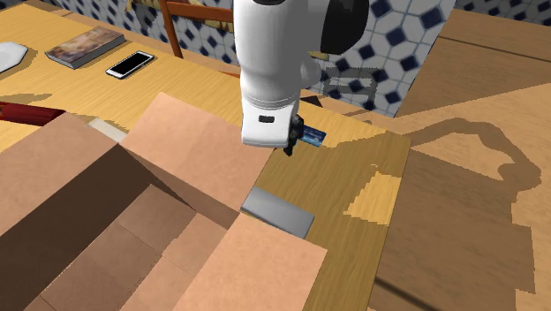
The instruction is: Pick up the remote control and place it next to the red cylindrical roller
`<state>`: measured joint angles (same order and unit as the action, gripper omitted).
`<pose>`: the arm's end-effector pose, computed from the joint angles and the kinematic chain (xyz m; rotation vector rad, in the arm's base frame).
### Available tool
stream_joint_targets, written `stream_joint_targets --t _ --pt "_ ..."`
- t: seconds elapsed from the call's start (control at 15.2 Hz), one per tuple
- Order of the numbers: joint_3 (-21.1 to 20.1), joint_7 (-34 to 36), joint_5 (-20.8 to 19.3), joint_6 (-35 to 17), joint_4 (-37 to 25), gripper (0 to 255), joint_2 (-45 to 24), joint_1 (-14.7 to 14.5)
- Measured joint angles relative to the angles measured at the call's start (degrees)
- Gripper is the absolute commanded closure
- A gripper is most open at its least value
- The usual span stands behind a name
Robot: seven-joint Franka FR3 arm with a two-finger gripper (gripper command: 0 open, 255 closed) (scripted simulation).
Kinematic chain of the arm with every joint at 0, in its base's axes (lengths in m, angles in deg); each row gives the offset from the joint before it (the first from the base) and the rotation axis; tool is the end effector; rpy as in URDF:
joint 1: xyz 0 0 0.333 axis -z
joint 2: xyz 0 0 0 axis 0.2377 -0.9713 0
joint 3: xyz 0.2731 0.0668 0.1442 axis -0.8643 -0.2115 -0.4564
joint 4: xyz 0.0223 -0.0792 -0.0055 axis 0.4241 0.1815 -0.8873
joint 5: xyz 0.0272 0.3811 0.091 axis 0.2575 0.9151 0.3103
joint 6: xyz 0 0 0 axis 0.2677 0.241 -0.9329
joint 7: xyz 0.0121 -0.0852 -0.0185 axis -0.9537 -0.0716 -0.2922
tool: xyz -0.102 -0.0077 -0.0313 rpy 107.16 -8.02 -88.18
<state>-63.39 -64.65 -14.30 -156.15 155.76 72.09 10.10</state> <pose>0.4717 -0.1840 0.6234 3.0638 0.6859 -0.0417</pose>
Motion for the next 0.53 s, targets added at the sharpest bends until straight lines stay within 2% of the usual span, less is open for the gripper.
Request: stream_joint_targets --t 0.4,0.53 --pt "3.42 -15.17 7.55 3.78 -18.44 0 -15.79 2.06" --pt "3.47 -16.62 8.12 3.05 -18.62 0 -16.81 2.37"
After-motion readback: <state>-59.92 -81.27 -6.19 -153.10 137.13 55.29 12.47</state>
